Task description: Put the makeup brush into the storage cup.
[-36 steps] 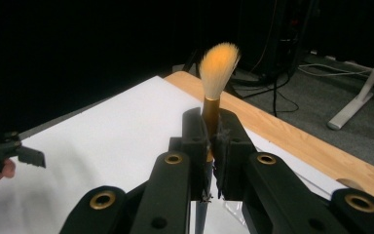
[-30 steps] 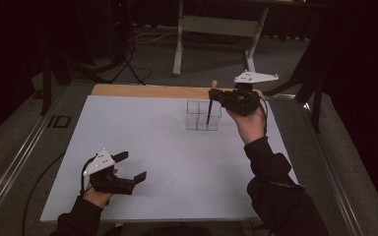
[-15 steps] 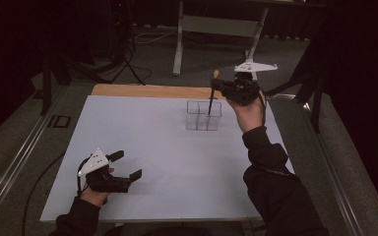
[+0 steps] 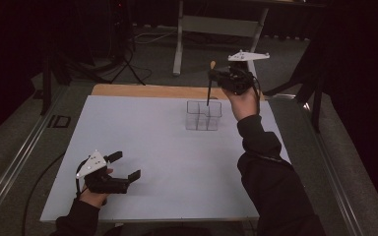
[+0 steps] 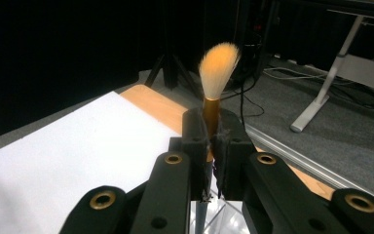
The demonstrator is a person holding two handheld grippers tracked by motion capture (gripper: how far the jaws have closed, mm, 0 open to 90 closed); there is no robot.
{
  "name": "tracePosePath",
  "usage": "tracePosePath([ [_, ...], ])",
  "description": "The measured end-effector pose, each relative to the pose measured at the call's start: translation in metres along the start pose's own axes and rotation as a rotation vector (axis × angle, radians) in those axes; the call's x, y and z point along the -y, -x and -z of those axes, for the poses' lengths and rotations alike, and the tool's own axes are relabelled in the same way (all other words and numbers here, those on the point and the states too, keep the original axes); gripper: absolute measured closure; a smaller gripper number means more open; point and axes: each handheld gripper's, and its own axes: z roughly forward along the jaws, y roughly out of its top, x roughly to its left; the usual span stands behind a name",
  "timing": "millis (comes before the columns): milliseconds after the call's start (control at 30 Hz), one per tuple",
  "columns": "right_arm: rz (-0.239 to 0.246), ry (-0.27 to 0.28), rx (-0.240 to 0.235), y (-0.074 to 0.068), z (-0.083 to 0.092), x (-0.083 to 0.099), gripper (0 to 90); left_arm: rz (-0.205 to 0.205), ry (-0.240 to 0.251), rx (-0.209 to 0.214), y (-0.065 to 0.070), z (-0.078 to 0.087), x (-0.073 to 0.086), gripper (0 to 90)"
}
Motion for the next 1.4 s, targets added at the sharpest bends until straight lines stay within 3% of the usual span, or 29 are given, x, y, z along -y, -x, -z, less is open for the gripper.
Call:
tracePosePath([
  [433,-0.016,-0.019,0.056,0.012,-0.030,0.010,84.0,0.002,0.003,0.011,0.000,0.001,0.000,0.5],
  [833,-0.019,-0.062,0.060,0.014,-0.053,0.034,84.0,0.004,0.005,0.020,0.001,0.001,0.000,0.5],
  [1400,-0.046,-0.115,0.067,0.014,-0.069,0.064,83.9,0.002,0.005,0.028,0.001,0.001,0.000,0.5],
])
